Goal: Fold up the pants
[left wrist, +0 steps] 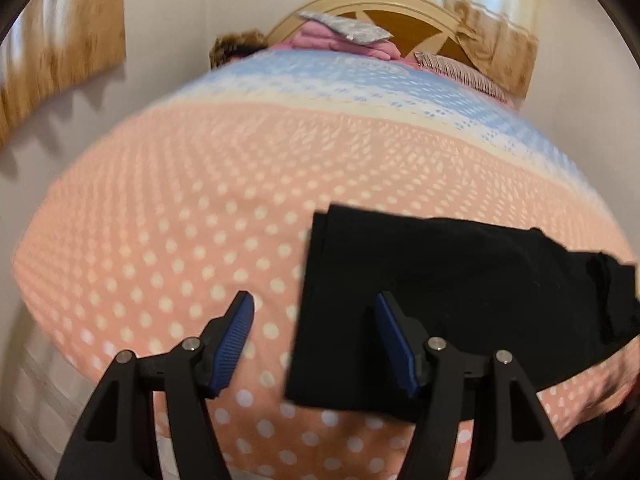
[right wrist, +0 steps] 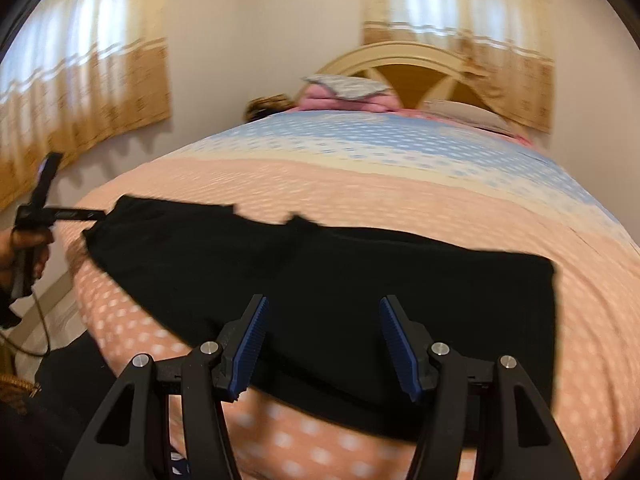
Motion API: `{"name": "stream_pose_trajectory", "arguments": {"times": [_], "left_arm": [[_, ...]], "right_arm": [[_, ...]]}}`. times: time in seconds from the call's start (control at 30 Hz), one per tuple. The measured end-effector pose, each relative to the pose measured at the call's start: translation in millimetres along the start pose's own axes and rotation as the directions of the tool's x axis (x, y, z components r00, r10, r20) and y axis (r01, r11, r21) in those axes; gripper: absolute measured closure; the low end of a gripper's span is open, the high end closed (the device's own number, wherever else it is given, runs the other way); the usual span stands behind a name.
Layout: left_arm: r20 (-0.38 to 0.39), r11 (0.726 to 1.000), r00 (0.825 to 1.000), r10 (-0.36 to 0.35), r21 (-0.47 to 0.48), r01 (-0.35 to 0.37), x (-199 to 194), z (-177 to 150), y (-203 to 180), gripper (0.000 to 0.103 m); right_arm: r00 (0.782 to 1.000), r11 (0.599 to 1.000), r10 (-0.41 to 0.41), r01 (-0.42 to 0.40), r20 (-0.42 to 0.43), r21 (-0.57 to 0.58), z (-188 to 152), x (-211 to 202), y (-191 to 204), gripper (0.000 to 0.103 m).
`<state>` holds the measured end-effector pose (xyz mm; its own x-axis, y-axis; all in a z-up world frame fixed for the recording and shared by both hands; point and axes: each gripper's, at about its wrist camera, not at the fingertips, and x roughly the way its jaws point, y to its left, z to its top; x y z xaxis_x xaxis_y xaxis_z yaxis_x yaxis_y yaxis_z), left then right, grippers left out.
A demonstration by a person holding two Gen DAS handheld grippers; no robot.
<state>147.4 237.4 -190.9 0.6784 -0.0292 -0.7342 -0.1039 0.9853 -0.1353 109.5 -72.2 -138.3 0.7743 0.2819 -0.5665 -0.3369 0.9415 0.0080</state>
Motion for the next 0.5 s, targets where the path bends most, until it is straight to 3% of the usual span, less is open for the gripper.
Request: {"name": "stream_pose_trajectory", "arguments": {"times": [0.13,0.33,0.4,0.5], "left_arm": [[0.0,0.996,0.997,-0.083,-0.037,0.083,13,-4,-4,0.04],[0.014,0.988,0.992,-0.126,-0.084,0.127,26,0,2,0.039],[0.014,0.988,0.991,-0.134,-0.071,0.135,23,-2,3,0.052],[0.001,0.986,0.99,-0.142,-0.085,0.141,15,-5,4,0.062]], "right_arm": [[1.0,0.997,0.026,-0.026,-0.008,-0.07,1,15,26,0.044],[0.999,0.997,0.031,-0.033,-0.034,-0.074,-7,24,31,0.044],[0.999,0.998,0.032,-0.034,-0.034,-0.057,-7,24,26,0.044],[0.998,0.998,0.03,-0.033,-0.049,-0.047,-8,29,22,0.041]]}}
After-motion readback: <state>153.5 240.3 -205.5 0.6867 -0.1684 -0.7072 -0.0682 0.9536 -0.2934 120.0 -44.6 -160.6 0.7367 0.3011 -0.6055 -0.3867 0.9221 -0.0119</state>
